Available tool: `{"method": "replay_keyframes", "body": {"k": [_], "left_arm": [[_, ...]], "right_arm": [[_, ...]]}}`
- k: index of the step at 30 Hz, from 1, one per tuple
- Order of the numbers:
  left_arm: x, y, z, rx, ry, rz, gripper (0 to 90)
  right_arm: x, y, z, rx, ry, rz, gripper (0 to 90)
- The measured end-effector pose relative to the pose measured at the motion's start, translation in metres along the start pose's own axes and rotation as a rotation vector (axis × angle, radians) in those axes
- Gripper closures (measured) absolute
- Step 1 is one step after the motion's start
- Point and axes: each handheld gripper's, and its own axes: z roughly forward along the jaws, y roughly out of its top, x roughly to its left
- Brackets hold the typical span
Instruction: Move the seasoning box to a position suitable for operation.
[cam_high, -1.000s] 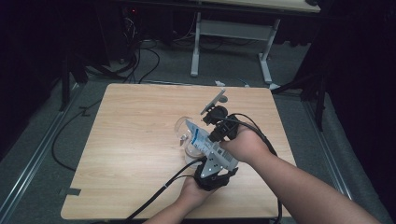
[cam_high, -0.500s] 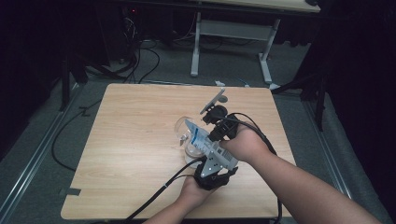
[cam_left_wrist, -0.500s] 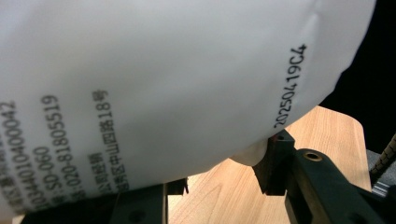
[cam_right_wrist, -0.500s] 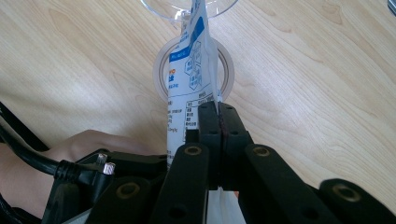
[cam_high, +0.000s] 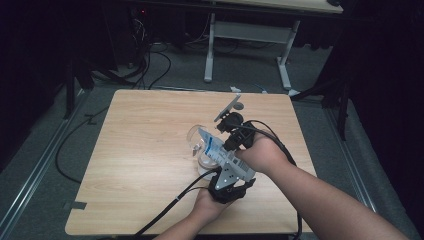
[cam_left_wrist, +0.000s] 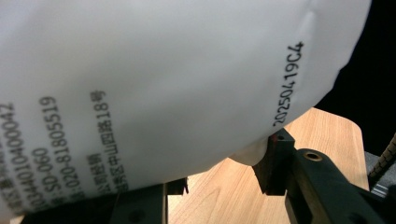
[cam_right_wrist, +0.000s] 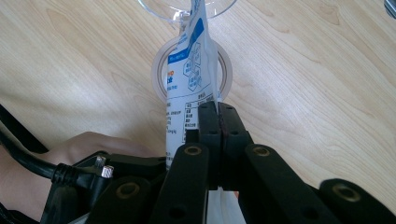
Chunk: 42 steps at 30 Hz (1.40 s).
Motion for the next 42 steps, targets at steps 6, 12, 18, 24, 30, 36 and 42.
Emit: {"method": "replay_keyframes", "body": {"k": [6, 12, 18, 24, 30, 36, 42], "left_arm": [[0.0001, 0.0017, -0.0004, -0.005, -0.002, -0.005, 61.7], [0.0007, 0.0034, -0.0013, -0.008, -0.001, -0.005, 61.6], [0.0008, 0.0037, -0.0014, -0.012, -0.001, -0.007, 61.6], [0.0011, 0.0046, -0.0015, -0.016, 0.000, -0.007, 61.6], [0.0013, 0.0049, -0.0015, -0.018, 0.001, -0.007, 61.6], [0.0013, 0.0050, -0.0014, -0.020, 0.002, -0.008, 61.6], [0.0009, 0.0055, -0.0013, -0.024, 0.002, -0.009, 61.6]], "right_arm": [[-0.0004, 0.0011, -0.0005, -0.003, -0.001, -0.002, 90.0], [0.0006, 0.0026, -0.0005, -0.009, 0.001, -0.012, 90.0], [0.0013, 0.0036, -0.0013, -0.008, -0.001, -0.012, 90.0], [0.0016, 0.0041, -0.0022, -0.012, -0.005, -0.013, 90.0], [0.0023, 0.0045, -0.0028, -0.012, -0.005, -0.008, 90.0], [0.0022, 0.0046, -0.0028, -0.012, -0.005, -0.009, 90.0], [0.0018, 0.0046, -0.0031, -0.017, -0.004, -0.016, 90.0]]}}
